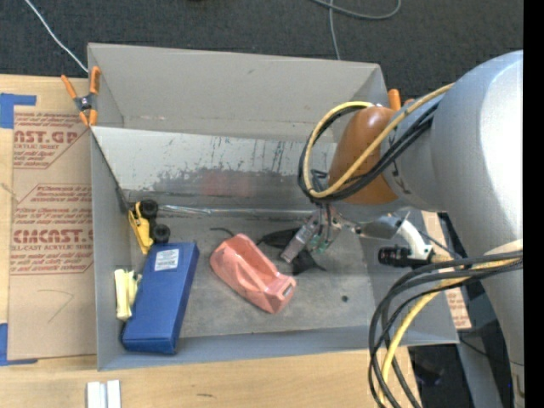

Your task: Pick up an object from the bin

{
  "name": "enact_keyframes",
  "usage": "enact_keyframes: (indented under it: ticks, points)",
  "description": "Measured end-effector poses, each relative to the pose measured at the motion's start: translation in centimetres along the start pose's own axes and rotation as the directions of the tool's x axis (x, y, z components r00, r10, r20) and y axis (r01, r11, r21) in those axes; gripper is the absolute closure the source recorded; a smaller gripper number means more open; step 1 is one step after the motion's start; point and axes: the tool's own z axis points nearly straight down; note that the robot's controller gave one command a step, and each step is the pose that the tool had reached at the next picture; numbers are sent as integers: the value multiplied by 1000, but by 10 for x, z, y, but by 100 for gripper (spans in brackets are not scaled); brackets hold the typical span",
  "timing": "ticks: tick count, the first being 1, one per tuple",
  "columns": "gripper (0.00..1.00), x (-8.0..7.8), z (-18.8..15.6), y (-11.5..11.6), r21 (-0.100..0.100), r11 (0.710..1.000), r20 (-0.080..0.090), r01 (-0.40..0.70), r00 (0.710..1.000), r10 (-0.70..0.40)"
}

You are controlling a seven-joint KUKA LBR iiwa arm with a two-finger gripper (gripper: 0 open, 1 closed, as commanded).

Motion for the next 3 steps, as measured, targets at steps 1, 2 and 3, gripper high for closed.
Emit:
enact_keyframes:
  ticks: [1, 2, 3]
  points:
    - [100, 1, -20, -1, 4, 1000, -5, 0, 1000, 0]
    - [100, 0, -41, 0, -1, 1000, 1, 0, 1000, 0]
    - [100, -1, -51, 1, -4, 1000, 4, 0, 1000, 0]
